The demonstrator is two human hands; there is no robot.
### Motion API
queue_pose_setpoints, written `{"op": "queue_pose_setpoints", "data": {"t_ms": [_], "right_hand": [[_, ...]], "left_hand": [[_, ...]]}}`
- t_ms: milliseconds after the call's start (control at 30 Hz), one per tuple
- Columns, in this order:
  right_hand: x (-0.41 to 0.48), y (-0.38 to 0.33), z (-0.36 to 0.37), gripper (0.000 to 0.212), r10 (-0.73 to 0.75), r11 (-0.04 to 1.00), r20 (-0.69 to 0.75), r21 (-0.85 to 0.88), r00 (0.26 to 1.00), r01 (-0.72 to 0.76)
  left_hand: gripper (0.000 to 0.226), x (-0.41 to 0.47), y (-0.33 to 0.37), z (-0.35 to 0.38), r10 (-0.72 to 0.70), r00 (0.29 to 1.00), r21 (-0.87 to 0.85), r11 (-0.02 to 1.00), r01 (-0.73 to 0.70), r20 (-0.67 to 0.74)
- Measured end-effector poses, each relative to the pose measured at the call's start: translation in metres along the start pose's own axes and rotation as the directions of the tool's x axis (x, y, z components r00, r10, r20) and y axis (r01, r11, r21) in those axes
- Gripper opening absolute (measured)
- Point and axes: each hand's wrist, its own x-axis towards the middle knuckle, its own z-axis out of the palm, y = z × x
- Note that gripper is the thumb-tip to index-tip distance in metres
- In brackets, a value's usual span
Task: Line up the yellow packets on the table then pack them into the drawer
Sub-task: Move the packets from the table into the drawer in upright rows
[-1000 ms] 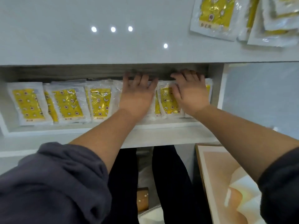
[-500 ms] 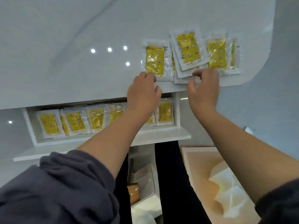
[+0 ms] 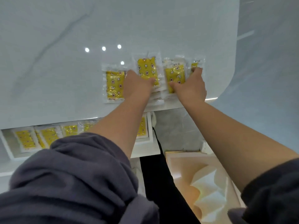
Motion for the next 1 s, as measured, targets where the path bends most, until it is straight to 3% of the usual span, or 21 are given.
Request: {"op": "queue_pose_setpoints", "data": {"t_ms": [67,167,333,433,600,767,867,1000], "right_hand": [[-0.001,0.002,-0.003,0.066,0.017,0.999,-0.005,0.05,1.0,-0.017],[0.002,0.008,-0.007,0.034,0.003,0.999,0.025,0.054,1.0,-0.005],[0.004,0.007,-0.016,0.011,-0.026,0.99,0.058,0.143,0.998,0.017],[0.001,0.006,-0.022,0.014,-0.009,0.978,0.037,0.207,0.999,0.001],[-0.019,-0.001,-0.036,0.005,-0.007,0.918,0.012,0.396,1.0,0.002],[-0.043,-0.011,-0.049,0.007,-0.001,0.891,-0.096,0.451,0.995,0.045],[-0.055,-0.015,-0.051,0.016,0.006,0.883,-0.142,0.466,0.99,0.061],[-0.068,-0.019,-0.036,0.022,-0.015,0.871,-0.075,0.488,0.997,0.05]], "left_hand": [[0.073,0.003,-0.003,-0.006,0.018,1.0,0.024,1.0,-0.019,0.009],[0.077,0.007,-0.014,-0.016,0.03,0.999,-0.014,0.999,-0.03,0.022],[0.042,0.003,-0.034,-0.036,0.023,1.0,-0.083,0.996,-0.022,0.012],[0.036,-0.002,-0.04,-0.047,0.013,1.0,-0.111,0.994,-0.012,0.01],[0.062,-0.01,-0.052,-0.063,0.039,0.998,-0.272,0.962,-0.026,0.043],[0.037,-0.022,-0.063,-0.088,0.031,0.999,-0.35,0.936,-0.025,0.011],[0.03,-0.019,-0.077,-0.099,0.037,0.997,-0.277,0.959,-0.054,-0.066],[0.024,-0.011,-0.095,-0.106,0.045,0.987,-0.148,0.987,-0.068,-0.155]]}}
